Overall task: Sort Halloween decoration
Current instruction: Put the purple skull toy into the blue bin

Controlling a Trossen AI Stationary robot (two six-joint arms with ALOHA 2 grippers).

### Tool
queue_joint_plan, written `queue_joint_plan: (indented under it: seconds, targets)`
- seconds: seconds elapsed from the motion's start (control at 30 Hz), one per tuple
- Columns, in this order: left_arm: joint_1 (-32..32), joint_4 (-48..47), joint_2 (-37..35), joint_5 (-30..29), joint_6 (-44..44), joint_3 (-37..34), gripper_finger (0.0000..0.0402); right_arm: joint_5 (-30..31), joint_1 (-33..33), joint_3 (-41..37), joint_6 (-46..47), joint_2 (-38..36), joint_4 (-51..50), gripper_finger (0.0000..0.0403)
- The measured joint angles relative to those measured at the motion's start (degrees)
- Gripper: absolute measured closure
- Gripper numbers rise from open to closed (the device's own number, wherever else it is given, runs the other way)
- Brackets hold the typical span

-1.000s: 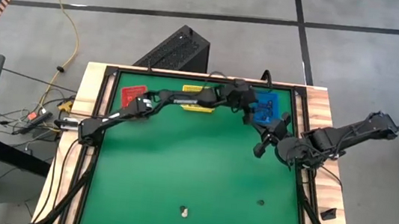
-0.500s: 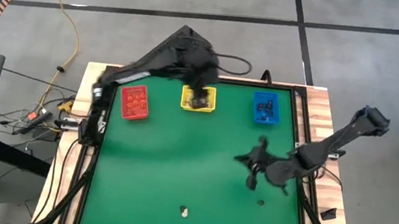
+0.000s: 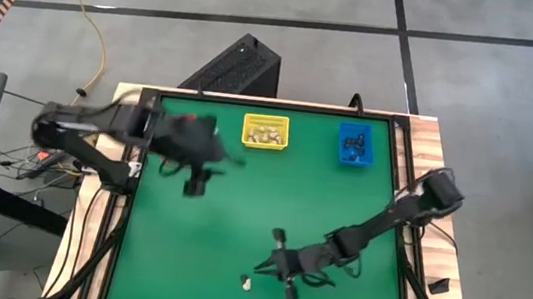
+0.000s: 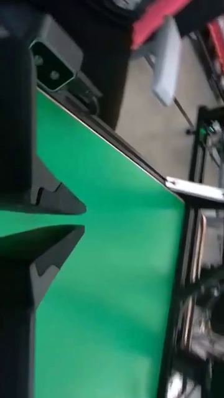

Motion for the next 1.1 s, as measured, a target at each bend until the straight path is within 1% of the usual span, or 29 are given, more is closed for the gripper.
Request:
queue_joint_plan:
  seconds: [0.13,0.23,0.33,0.43,0.5,0.6,0.83,1.0,1.1]
  targets:
    - [-9.4,22.4,-12.0,-3.1,-0.8,-22.3,0.0224,-5.7,-1.3,4.5,-2.4,6.9,0.6,0.0286]
    - [-15.1,39.3,-20.3,-7.6,0.2,-36.5,0.0224,-6.2,-2.0,7.2,-2.7,11.0,0.6,0.0236]
    - [-18.2,52.6,-25.2,-11.4,3.2,-47.9,0.0224,-7.9,-2.8,8.9,-2.8,13.7,0.3,0.0188]
    - [-19.2,61.9,-29.4,-13.3,5.5,-55.3,0.0224,-8.8,-3.5,9.9,-2.6,15.3,0.6,0.0159]
    - [-19.2,65.3,-31.7,-13.7,6.2,-58.6,0.0224,-8.6,-4.3,10.4,-2.2,16.6,0.7,0.0154]
    - [-19.1,66.8,-33.7,-14.6,6.8,-61.6,0.0224,-9.2,-5.3,11.1,-2.1,18.5,0.2,0.0156]
    - [-19.1,66.5,-36.5,-15.4,7.7,-62.2,0.0224,-10.7,-7.0,11.2,-0.7,18.8,-0.5,0.0165]
    - [-19.1,64.6,-36.7,-15.4,8.3,-62.2,0.0224,-14.7,-7.1,11.2,1.0,18.8,-0.8,0.0166]
    - [-19.1,64.6,-36.7,-15.4,8.6,-62.2,0.0224,-15.6,-7.0,11.2,1.4,18.8,-0.9,0.0166]
